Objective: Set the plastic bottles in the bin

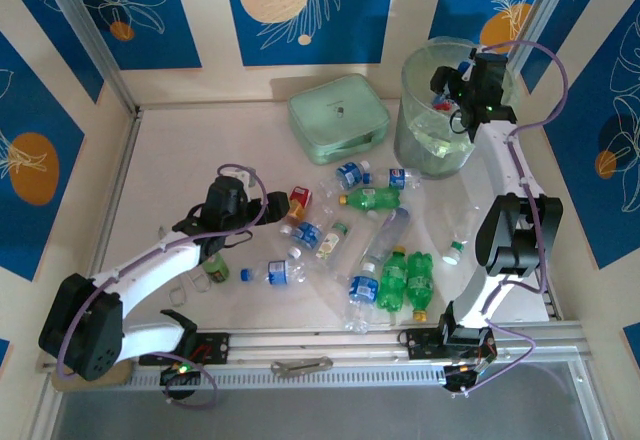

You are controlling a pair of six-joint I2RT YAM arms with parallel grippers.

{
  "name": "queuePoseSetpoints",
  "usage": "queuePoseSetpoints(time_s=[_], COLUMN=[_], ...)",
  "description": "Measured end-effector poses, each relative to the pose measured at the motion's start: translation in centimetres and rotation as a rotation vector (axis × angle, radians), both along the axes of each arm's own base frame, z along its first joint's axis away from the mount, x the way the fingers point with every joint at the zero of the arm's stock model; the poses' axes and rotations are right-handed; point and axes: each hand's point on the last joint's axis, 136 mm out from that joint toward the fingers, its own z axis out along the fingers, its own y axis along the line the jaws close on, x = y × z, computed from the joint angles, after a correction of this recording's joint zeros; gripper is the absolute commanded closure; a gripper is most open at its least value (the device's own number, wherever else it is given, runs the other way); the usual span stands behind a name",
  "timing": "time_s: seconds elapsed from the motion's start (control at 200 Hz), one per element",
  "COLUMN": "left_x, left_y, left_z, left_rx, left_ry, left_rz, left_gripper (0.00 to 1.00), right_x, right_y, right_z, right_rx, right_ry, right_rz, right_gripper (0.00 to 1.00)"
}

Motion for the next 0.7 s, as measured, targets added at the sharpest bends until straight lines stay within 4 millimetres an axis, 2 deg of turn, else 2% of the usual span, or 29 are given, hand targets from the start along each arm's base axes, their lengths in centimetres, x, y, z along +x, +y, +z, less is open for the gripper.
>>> queuePoseSetpoints(time_s=[0.055, 0.11, 0.275, 0.38, 0.54, 0.62, 0.7], left_x=[0.0, 0.0, 0.0, 0.0, 0.3, 0.5, 0.7], left_y=[0.0, 0.0, 0.0, -0.1, -0.5, -0.8, -1.1], left_z=[0.0, 0.0, 0.0, 0.0, 0.2, 0.4, 0.6], left_rx=[0.000, 0.000, 0.000, -0.003, -0.020, -0.030, -0.043], left_ry=[0.000, 0.000, 0.000, -0.001, -0.013, -0.023, -0.036], left_rz=[0.000, 0.000, 0.000, -0.002, -0.015, -0.022, -0.029], left_gripper=[0.01, 0.01, 0.01, 0.01, 0.01, 0.01, 0.01], right_x=[0.0, 0.0, 0.0, -0.7, -3.4, -5.4, -7.7], right_y=[0.1, 0.3, 1.1, 1.8, 3.0, 3.6, 4.2], right_z=[0.3, 0.8, 3.5, 5.1, 8.0, 9.7, 10.6], right_rx=[0.006, -0.004, -0.018, -0.015, 0.003, 0.011, 0.017], right_ry=[-0.003, -0.006, -0.048, -0.073, -0.100, -0.118, -0.127], right_rz=[0.001, 0.012, 0.033, 0.055, 0.109, 0.134, 0.157], right_gripper=[0.05, 0.00, 0.01, 0.01, 0.01, 0.01, 0.01])
